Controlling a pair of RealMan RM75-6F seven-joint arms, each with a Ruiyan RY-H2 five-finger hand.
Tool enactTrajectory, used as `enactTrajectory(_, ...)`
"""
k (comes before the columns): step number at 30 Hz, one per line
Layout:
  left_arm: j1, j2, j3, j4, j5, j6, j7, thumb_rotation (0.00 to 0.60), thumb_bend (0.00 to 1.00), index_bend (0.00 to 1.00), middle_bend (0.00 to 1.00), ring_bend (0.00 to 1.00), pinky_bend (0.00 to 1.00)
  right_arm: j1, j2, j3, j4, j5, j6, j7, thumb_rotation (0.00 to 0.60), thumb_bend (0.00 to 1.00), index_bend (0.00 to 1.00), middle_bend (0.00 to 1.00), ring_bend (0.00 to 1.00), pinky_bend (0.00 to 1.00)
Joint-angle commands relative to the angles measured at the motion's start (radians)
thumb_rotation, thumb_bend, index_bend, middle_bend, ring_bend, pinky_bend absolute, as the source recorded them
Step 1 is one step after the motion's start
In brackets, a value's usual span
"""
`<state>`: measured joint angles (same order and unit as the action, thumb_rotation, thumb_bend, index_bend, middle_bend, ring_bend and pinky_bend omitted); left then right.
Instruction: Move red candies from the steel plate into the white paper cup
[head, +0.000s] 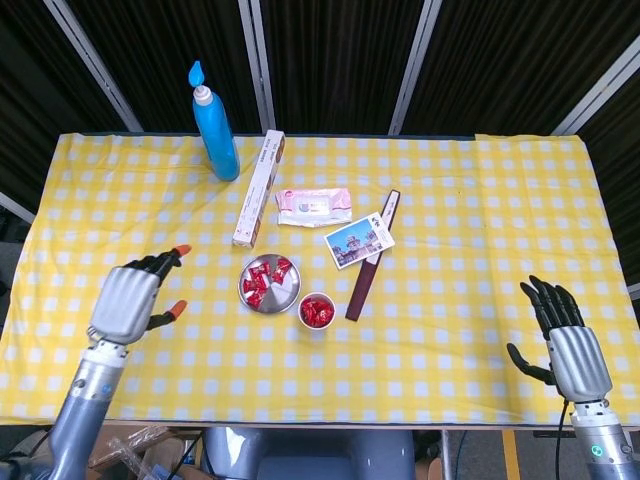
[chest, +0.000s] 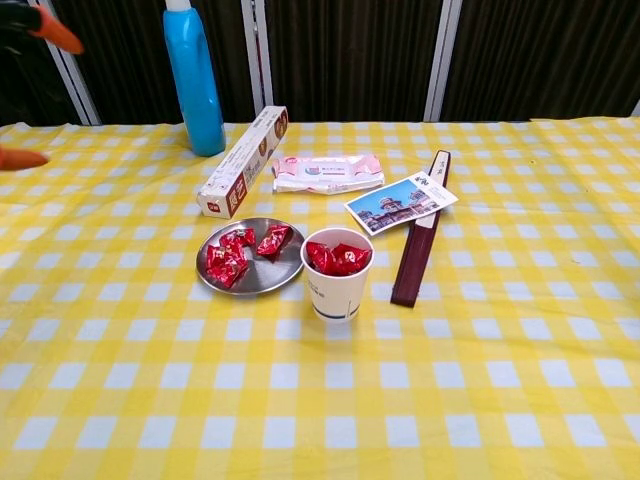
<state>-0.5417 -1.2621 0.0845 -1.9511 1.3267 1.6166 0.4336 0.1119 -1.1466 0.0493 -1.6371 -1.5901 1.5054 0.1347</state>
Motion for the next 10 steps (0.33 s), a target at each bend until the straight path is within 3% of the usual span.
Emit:
enactTrajectory(1, 0.171, 0.095, 0.141, 0.106, 0.118, 0.113, -0.132, 0.600, 0.08, 0.01, 0.04, 0.06, 0.19, -0.006, -0.014, 0.003, 0.010, 0.005, 0.012, -0.058, 0.600, 0.39, 0.00, 0.00, 0.00, 0.00)
enactTrajectory(5, 0.262, 0.117, 0.166, 0.222, 0.161, 0.164, -0.202, 0.600, 0.05, 0.00, 0.00, 0.00, 0.06, -0.013, -0.031, 0.002, 0.019, 0.011, 0.017, -0.129, 0.600, 0.39, 0.00, 0.00, 0.00, 0.00)
enactTrajectory(10, 0.321, 0.115, 0.154, 0.312, 0.181, 0.196, -0.263, 0.600, 0.05, 0.00, 0.00, 0.00, 0.04, -0.014, -0.050, 0.001, 0.029, 0.005, 0.022, -0.167, 0.600, 0.39, 0.00, 0.00, 0.00, 0.00)
